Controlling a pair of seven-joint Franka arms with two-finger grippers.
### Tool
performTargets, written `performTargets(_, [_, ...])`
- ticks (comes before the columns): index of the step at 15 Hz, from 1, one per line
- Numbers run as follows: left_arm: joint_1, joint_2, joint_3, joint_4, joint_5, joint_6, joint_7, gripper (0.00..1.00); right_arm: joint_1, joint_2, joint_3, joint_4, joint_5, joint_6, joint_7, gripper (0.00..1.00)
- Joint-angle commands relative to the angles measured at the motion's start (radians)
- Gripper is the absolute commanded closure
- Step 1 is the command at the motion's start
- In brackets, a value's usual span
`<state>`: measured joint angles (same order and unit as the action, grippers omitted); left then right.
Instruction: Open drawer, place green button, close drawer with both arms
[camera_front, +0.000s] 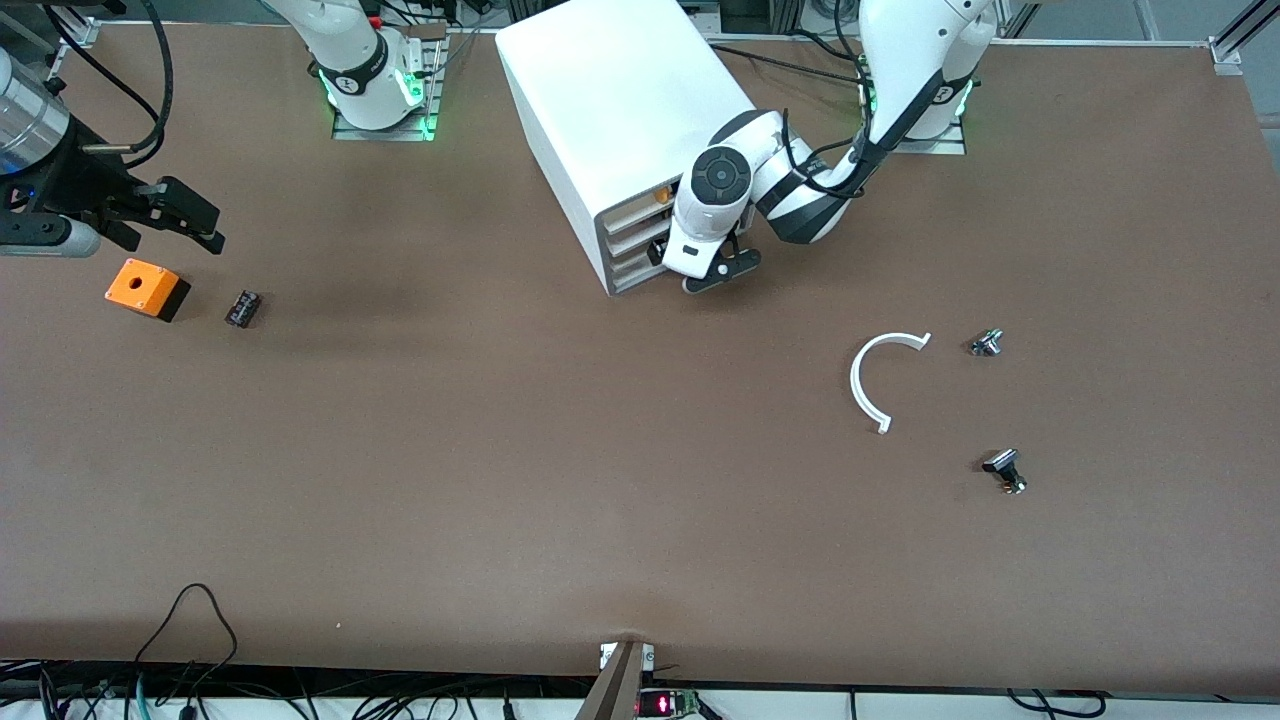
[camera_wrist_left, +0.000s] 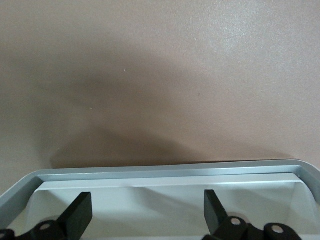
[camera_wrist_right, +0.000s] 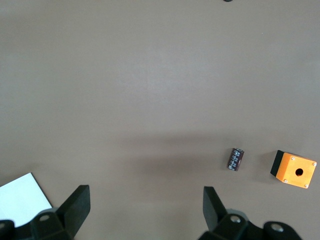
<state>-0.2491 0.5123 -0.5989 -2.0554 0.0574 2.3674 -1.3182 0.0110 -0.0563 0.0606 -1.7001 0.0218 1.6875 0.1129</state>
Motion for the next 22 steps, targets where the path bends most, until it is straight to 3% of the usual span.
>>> performTargets(1, [0.052,-0.041,-0.016,0.003,0.002,-0.005,-0.03,0.01,0.014,0.013,-0.011,0.028,-0.01,-0.008,-0.01,0.0])
performTargets(5, [0.148,-0.133,-0.012,0.041,0.007,-0.074,-0.016,0.01,0.013,0.015,-0.011,0.03,-0.007,-0.003,-0.016,0.0])
performTargets(10, [0.235,-0.156,0.002,0.233,0.019,-0.339,0.072,0.01,0.014,0.015,-0.011,0.036,-0.007,-0.005,-0.015,0.0])
performTargets(13, [0.31,-0.172,0.004,0.348,0.019,-0.54,0.259,0.01,0.014,0.015,-0.01,0.04,-0.007,-0.011,-0.013,0.0])
performTargets(17, [0.425,-0.172,0.004,0.487,0.036,-0.703,0.555,0.01,0.014,0.015,-0.01,0.04,-0.007,-0.009,-0.013,0.0])
performTargets(20, [0.464,-0.173,0.002,0.547,0.125,-0.796,0.742,0.01,0.014,0.015,-0.01,0.04,-0.007,-0.005,-0.013,0.0])
performTargets(22, [0.464,-0.227,0.02,0.534,0.137,-0.809,0.847,0.01,0.014,0.015,-0.01,0.04,-0.007,-0.005,-0.013,0.0])
